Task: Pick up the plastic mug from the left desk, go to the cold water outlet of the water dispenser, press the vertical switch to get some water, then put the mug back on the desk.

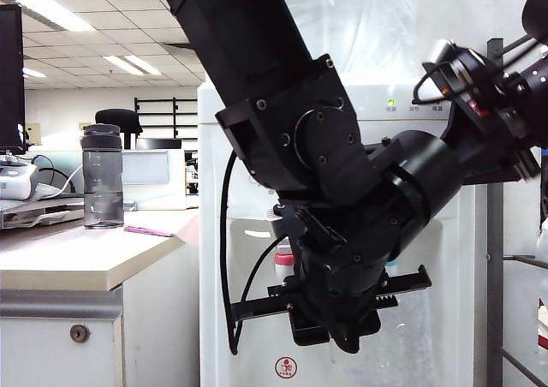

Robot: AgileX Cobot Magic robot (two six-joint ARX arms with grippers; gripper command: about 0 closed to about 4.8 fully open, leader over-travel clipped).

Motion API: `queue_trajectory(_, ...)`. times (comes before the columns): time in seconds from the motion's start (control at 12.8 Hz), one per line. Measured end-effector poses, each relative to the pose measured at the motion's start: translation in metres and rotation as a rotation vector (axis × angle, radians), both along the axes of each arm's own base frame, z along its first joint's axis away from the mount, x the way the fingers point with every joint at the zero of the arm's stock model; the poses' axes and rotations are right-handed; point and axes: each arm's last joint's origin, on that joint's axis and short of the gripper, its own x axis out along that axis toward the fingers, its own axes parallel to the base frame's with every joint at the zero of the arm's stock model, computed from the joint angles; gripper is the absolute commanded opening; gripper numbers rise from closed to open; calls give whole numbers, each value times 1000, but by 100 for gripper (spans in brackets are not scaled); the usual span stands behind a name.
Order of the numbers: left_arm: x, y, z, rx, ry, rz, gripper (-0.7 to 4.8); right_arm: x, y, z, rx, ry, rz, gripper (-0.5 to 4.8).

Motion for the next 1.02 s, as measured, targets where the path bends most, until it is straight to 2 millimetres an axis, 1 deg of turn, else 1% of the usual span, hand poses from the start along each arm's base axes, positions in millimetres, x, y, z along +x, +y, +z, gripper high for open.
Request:
queue_trajectory(0.23,0,0,0,0,0,0,-6,1,0,0,-141,-259,170,-2)
queue_trajectory(0.31,0,0,0,0,0,0,-5,1,0,0,-176,-334,226,9)
queue_trajectory(0.39,0,0,0,0,0,0,-6,0,0,1,-213,-415,287,45)
queue_trajectory(0.55,0,0,0,0,0,0,-6,0,0,1,-315,-609,421,45)
queue_trajectory(0.7,0,0,0,0,0,0,-6,1,0,1,-416,-762,521,44)
queue_trajectory(0.86,0,0,0,0,0,0,-6,2,-1,0,-479,-821,554,39)
queue_trajectory(1.02,0,0,0,0,0,0,-6,2,-1,1,-533,-885,593,3)
